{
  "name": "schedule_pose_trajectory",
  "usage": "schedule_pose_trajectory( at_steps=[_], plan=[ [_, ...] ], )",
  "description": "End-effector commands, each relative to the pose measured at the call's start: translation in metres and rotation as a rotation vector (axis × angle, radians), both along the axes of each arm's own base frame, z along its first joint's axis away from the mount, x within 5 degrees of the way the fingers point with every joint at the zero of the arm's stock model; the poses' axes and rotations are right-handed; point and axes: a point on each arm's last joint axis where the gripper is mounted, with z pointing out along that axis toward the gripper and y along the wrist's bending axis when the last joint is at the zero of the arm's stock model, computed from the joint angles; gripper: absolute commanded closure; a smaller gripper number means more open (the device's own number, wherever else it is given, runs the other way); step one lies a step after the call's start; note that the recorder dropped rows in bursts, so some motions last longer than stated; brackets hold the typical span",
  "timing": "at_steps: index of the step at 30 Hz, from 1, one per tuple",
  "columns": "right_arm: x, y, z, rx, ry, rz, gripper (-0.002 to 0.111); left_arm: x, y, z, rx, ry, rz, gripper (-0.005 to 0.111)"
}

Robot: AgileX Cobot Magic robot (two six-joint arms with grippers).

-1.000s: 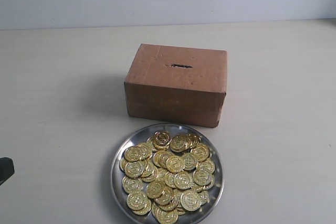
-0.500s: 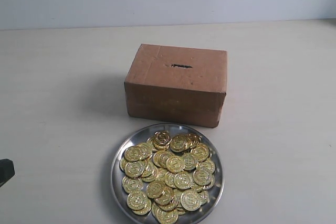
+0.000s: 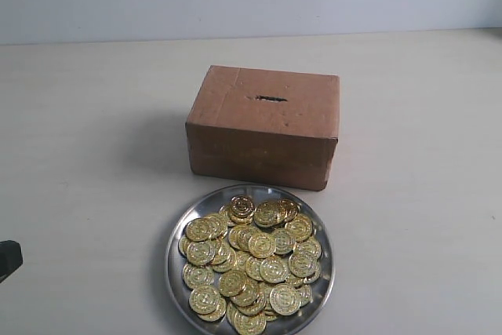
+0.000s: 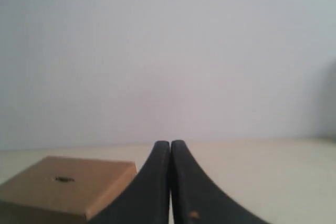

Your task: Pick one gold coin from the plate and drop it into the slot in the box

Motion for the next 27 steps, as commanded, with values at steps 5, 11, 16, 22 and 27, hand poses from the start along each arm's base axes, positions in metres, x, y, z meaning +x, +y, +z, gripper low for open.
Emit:
schedule_pose_trajectory(
  at_steps=[5,11,16,22,27],
  plan=[
    [-0.0008,-0.0043,-0.0207,-0.044,0.212,-0.048,0.108,-0.0002,0.0,-0.0008,-0.006,0.003,0.002,0.107],
    [-0.0014,-0.002,-0.0241,-0.059,0.249,-0.021,0.108,-0.0002,0.0,-0.0008,-0.006,0.003,0.002,0.107],
    [-0.0016,0.0012,-0.0245,-0.088,0.251,0.015,0.108,-0.0002,0.0,-0.0008,-0.006,0.003,0.002,0.107],
    [-0.0016,0.0012,-0.0247,-0.083,0.253,0.015,0.108,-0.0002,0.0,-0.0008,-0.006,0.003,0.002,0.107],
    [-0.0016,0.0011,-0.0247,-0.07,0.254,0.013,0.108,-0.0002,0.0,-0.0008,-0.006,0.003,0.002,0.107]
  ],
)
